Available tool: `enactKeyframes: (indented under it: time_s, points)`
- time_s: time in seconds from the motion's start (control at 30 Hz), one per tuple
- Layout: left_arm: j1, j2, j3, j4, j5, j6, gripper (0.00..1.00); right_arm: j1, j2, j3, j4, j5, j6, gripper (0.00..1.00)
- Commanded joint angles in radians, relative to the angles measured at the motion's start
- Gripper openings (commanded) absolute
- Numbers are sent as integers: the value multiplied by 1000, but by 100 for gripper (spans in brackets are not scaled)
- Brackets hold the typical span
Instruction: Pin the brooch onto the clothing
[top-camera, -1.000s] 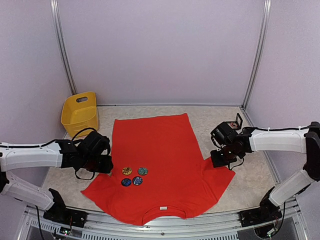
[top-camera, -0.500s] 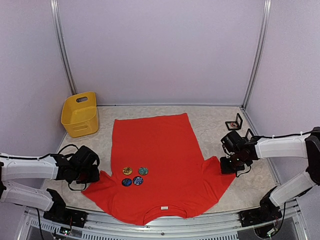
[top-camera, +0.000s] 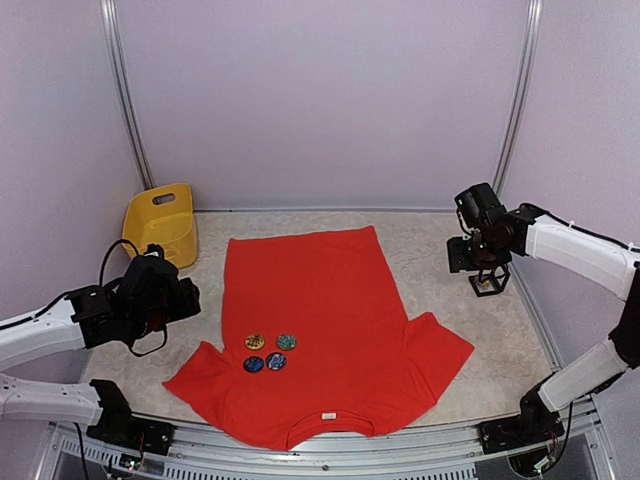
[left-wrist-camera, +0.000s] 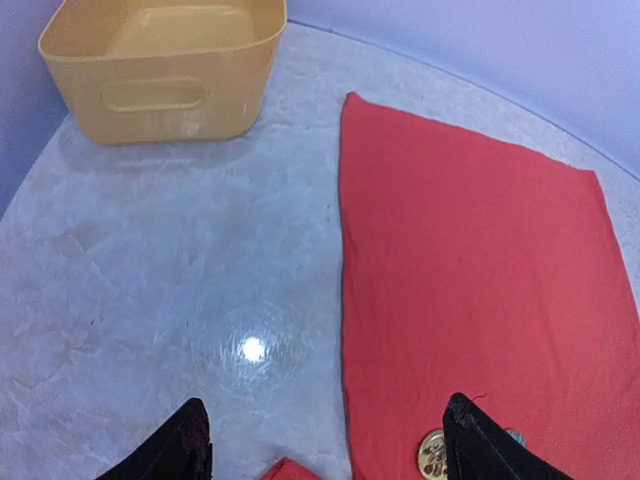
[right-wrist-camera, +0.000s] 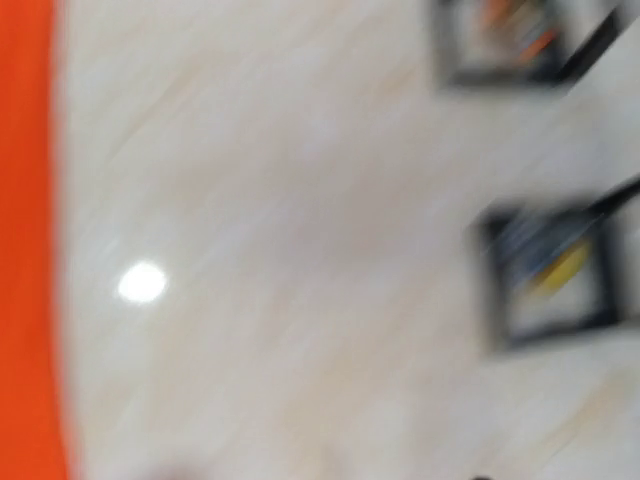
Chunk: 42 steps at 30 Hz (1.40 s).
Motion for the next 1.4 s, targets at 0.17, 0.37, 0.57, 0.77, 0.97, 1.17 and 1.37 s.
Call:
enactKeyframes:
  time_s: [0.17,0.37,0.57,0.77,0.97,1.17,1.37]
  points:
    - [34,212,242,83,-40,271,86,-200,365,306,-40,55,-236,55]
    - [60,314,279,83,47,275,86,-232,614,541,-33,62,-311,57]
    - [68,325,265,68,45,266,86,-269,839,733,-76,238,-364,35]
    - [85,329,267,67,63,274,86,-268,899,755,-10,286,-469,31]
    - [90,353,268,57,79,268,86,-268,941,763,30,342,-530,31]
    - [91,355,271,49,82,263,86,-269,974,780,65,351,-572,30]
    - [91,364,270,47,97,248,86,-272,1011,815,71,342,-612,32]
